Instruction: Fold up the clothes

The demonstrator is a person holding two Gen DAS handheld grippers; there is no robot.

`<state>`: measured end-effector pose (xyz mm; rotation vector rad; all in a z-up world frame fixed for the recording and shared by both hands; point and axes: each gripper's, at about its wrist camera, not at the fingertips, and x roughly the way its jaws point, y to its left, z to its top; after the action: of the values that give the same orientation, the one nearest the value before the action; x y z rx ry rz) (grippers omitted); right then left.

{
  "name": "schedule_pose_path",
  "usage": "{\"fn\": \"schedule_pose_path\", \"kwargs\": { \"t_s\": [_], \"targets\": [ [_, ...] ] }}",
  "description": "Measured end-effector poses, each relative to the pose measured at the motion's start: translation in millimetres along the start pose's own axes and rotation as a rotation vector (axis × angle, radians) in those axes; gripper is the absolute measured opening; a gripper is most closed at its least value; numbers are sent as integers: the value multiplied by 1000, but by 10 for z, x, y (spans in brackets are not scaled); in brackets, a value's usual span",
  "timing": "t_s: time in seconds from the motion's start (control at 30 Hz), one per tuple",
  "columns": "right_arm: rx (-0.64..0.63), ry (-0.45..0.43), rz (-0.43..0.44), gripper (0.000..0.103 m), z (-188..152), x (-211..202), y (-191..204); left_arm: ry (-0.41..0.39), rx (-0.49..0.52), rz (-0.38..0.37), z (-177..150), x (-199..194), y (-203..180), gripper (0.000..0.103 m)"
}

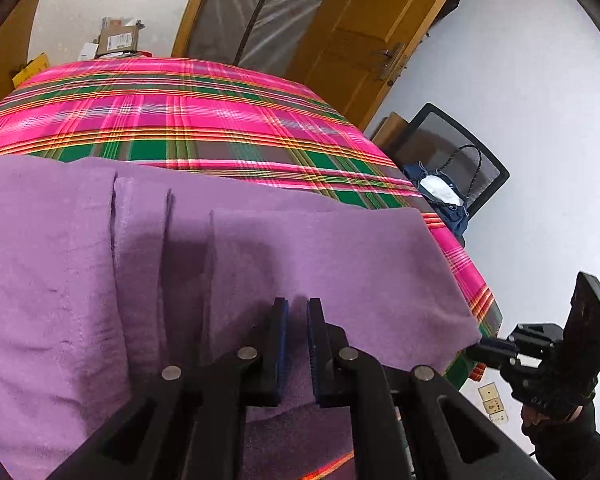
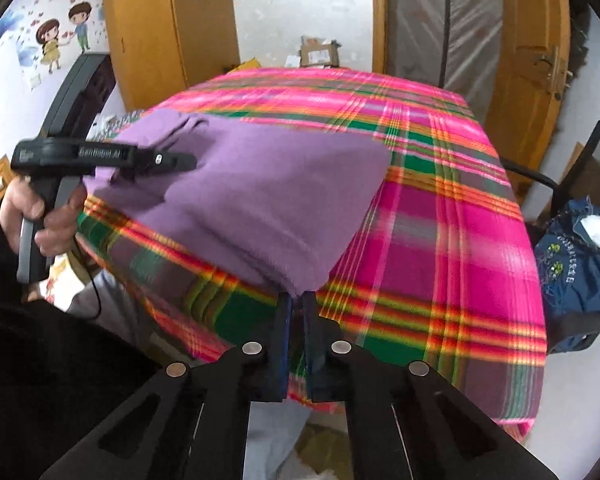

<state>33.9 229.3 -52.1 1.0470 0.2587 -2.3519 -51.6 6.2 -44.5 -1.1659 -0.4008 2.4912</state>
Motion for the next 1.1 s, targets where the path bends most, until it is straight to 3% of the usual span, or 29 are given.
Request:
{"fn": "schedule_pose_path", "kwargs": {
  "t_s": [0.13, 0.2, 0.33, 0.37, 0.47, 0.6, 0.77, 1.1],
  "targets": [
    [-33, 26, 28, 1, -51, -33, 58, 0, 7, -1, 6, 3, -14, 9],
    [13, -8, 42, 2, -38, -122, -36, 2, 12, 2, 19, -8, -52, 9],
    [227, -113, 75, 13, 72, -240, -414, -2, 60, -36, 28, -52, -226, 10],
    [289, -133, 84, 20, 103, -241, -526, -2, 76, -51, 29, -62, -269, 10],
    [460, -168, 210, 32, 223, -128, -842, 12, 185, -126, 12, -58, -576, 10],
    [540, -92, 332, 33, 422, 204, -1017, 40, 351, -193, -81, 5, -985, 21],
    [605, -27, 412, 33, 496, 465, -1158, 73, 488, -187, -212, 205, -1302, 22],
    [649, -13, 458, 35, 429, 499, -1237, 85, 577, -189, -326, 334, -1469, 22]
  ]
}}
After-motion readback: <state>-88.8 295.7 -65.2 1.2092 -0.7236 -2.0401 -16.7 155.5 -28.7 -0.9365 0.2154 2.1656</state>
